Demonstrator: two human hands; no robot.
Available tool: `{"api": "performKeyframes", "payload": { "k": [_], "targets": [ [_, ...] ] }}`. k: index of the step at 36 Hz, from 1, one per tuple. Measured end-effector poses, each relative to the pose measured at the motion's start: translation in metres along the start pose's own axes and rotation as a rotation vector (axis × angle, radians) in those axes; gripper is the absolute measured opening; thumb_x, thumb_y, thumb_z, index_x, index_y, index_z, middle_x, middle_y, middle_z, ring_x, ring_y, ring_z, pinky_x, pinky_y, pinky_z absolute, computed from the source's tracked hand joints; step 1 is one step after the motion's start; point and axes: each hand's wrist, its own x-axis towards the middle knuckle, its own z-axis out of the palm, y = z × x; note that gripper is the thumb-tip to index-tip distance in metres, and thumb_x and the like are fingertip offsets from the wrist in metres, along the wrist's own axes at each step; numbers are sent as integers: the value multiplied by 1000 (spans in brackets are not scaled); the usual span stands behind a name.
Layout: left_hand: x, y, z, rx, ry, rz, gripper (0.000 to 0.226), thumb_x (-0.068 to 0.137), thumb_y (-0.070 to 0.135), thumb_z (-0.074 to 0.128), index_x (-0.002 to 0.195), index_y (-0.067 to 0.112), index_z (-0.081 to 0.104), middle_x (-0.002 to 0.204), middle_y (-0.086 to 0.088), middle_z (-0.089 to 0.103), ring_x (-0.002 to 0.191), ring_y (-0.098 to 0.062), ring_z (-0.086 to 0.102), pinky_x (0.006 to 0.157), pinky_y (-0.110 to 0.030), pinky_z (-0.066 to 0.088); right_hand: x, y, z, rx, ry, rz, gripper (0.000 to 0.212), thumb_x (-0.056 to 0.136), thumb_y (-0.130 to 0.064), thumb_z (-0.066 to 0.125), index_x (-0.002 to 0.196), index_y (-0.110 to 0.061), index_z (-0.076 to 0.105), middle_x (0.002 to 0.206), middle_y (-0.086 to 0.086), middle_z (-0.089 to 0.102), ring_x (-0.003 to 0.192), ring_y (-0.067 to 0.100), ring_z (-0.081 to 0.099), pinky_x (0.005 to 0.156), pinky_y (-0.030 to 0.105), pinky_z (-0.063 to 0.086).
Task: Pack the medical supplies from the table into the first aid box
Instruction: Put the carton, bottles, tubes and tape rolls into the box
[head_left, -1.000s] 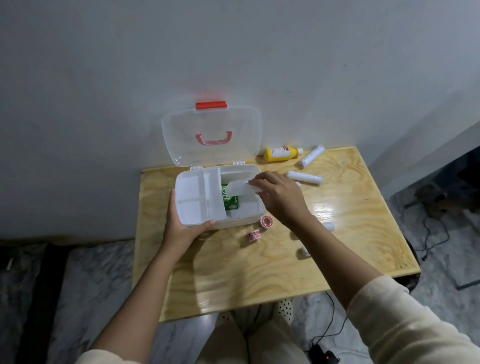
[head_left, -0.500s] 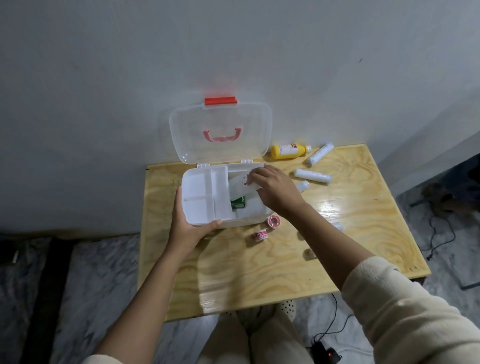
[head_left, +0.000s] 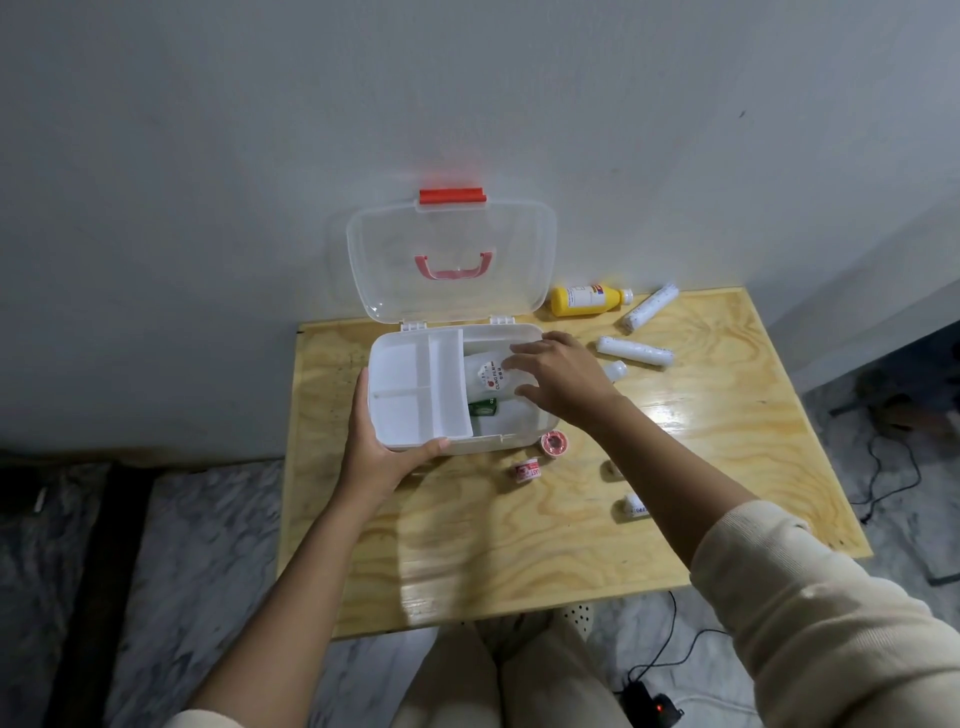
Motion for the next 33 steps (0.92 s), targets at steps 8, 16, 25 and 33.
{"api": "performKeyframes", "payload": {
  "k": [8, 16, 25, 33],
  "targets": [
    [-1, 0, 0, 11, 5, 5, 134, 44, 49, 87, 155, 33, 15, 155, 14, 31, 141, -3, 32, 107, -18, 33, 2, -5, -1, -85, -2, -28, 36, 88, -24, 59, 123, -18, 57, 132, 5, 58, 120, 24, 53, 111, 34, 25],
    [1, -2, 2, 5, 15, 15, 131, 45, 42, 90, 153, 33, 17, 144, 29, 32, 129, 18, 34, 96, 2, 31, 0, -18, 11, -16, 23, -14, 32, 87, -20, 57, 118, -13, 60, 122, 12, 62, 113, 29, 56, 107, 36, 33],
    [3, -5, 2, 14, 21, 20, 133, 46, 39, 91, 155, 28, 16, 149, 17, 32, 134, 4, 33, 92, 6, 32, 5, -25, 4, 246, -77, 117, 47, 85, -17, 62, 130, -15, 48, 148, 11, 36, 139, 29, 28, 107, 47, 39],
    [4, -1, 4, -7, 12, 48, 120, 46, 47, 87, 145, 44, 18, 146, 21, 35, 129, 20, 34, 98, -1, 35, 15, -29, -1, 304, -120, 188, 55, 83, -13, 64, 134, -11, 43, 139, 13, 41, 130, 29, 36, 105, 41, 39]
  ]
}}
